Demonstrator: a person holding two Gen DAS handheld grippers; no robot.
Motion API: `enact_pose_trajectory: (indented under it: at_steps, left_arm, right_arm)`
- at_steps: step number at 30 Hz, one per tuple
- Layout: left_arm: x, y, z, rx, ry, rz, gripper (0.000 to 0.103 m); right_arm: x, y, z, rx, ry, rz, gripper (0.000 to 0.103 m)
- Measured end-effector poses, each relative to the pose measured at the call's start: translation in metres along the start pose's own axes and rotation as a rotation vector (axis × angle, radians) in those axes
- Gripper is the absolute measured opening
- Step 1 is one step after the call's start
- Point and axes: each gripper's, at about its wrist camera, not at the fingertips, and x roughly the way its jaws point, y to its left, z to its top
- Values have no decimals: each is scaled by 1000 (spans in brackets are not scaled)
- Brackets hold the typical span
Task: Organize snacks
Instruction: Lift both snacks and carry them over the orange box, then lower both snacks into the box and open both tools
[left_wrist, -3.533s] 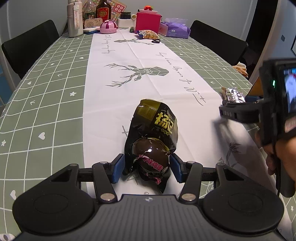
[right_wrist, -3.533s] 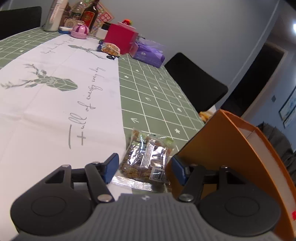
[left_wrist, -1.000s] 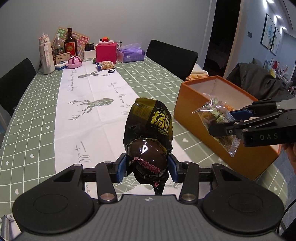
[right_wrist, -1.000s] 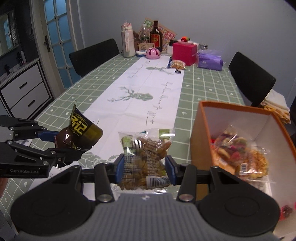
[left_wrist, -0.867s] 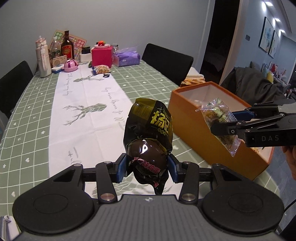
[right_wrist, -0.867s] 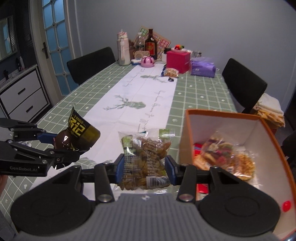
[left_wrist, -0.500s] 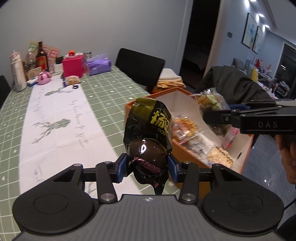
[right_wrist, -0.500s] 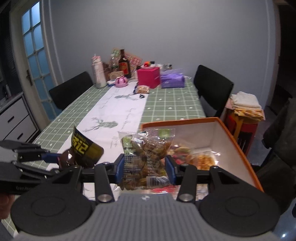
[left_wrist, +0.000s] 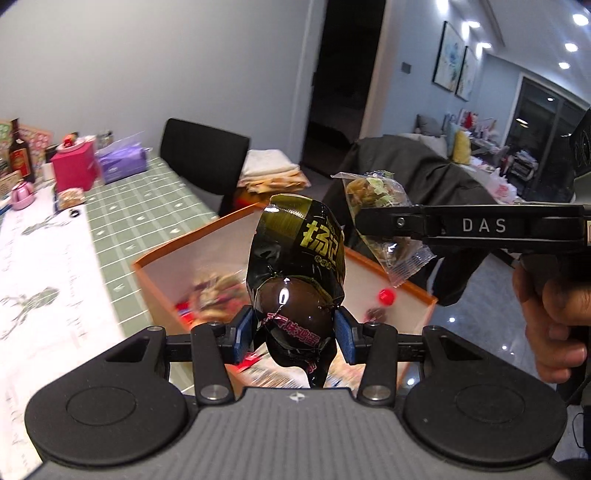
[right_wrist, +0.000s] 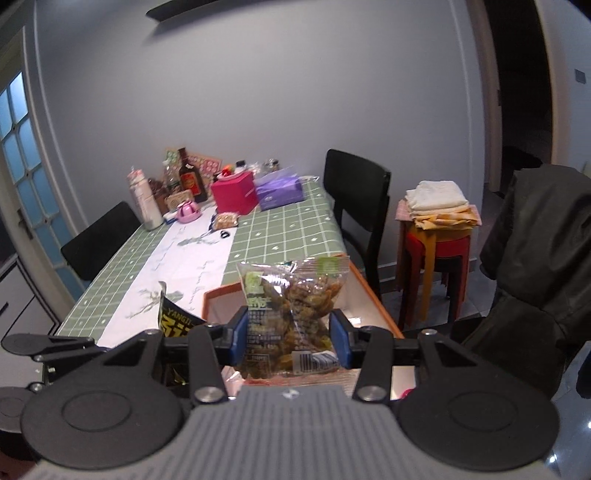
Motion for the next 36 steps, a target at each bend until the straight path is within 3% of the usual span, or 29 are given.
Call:
enact_pose_trajectory:
  at_steps: [6,21,36]
  left_arm:
    - [29,-11,8,4,14,-19,52]
    - [100,-5,-16,19,237,82,52]
    - [137,-14,-17,200,391,161,53]
  right_arm:
    - [1,-20,2,29,3,-41,45]
    - [91,-32,-34,-66,271,-100,44]
    - [132,-28,-49,-143,398,-117,44]
